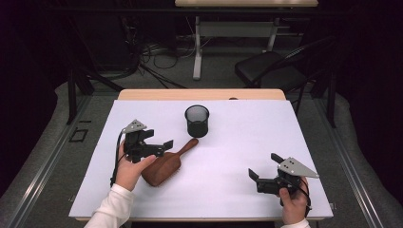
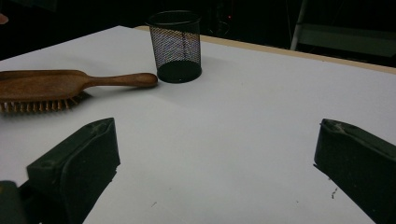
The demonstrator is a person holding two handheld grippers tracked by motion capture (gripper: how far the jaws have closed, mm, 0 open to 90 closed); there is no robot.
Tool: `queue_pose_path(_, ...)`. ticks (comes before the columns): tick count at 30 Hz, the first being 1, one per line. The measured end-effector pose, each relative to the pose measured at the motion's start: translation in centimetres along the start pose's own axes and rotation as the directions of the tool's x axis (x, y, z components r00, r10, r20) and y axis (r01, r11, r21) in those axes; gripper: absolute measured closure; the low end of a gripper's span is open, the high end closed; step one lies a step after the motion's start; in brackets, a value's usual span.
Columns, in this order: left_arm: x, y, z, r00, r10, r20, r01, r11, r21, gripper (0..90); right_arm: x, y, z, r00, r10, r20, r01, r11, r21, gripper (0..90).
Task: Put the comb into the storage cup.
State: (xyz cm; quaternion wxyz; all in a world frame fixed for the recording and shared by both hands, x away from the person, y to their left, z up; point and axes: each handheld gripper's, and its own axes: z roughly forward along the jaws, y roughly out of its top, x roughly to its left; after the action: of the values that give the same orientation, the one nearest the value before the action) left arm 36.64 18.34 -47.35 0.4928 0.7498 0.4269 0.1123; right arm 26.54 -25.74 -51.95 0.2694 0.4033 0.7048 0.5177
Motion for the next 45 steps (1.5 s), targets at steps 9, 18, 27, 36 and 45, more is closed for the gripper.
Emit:
queue_pose_path(9, 0.9, 0.9, 1.0, 0.999, -0.014, -0.042, 0.014, 0.9999, 0.009, 21.0, 0.0, -0.2, 0.0, 1.0, 0.007, 0.003, -0.007, 1.0, 0.005, 0.0)
queue_pose_path(18, 1.3, 1.3, 1.9, 0.9942, -0.053, -0.094, 0.056, 0.998, 0.029, 44.0, -0.2, -0.3, 0.1, 0.9999, 0.01, 0.002, -0.01, 1.0, 0.008, 0.0)
queue_pose_path(27, 1.4, 1.3, 3.5, 0.985, -0.084, -0.151, 0.098, 0.9914, 0.087, 52.4, -0.1, -0.3, 0.1, 0.9999, 0.014, -0.002, -0.014, 1.0, 0.015, 0.2)
queue_pose_path(36, 1.0, 1.7, 5.8, 0.978, -0.134, -0.16, 0.155, 0.9791, 0.131, 67.5, -0.2, -0.3, 0.1, 0.9999, 0.012, -0.004, -0.012, 1.0, 0.017, 0.7)
queue_pose_path(45, 0.2, 2.3, 7.8, 0.9697, -0.13, -0.207, 0.177, 0.9583, 0.225, 79.0, -0.3, -0.4, 0.2, 0.9999, 0.014, -0.006, -0.014, 1.0, 0.019, 2.4)
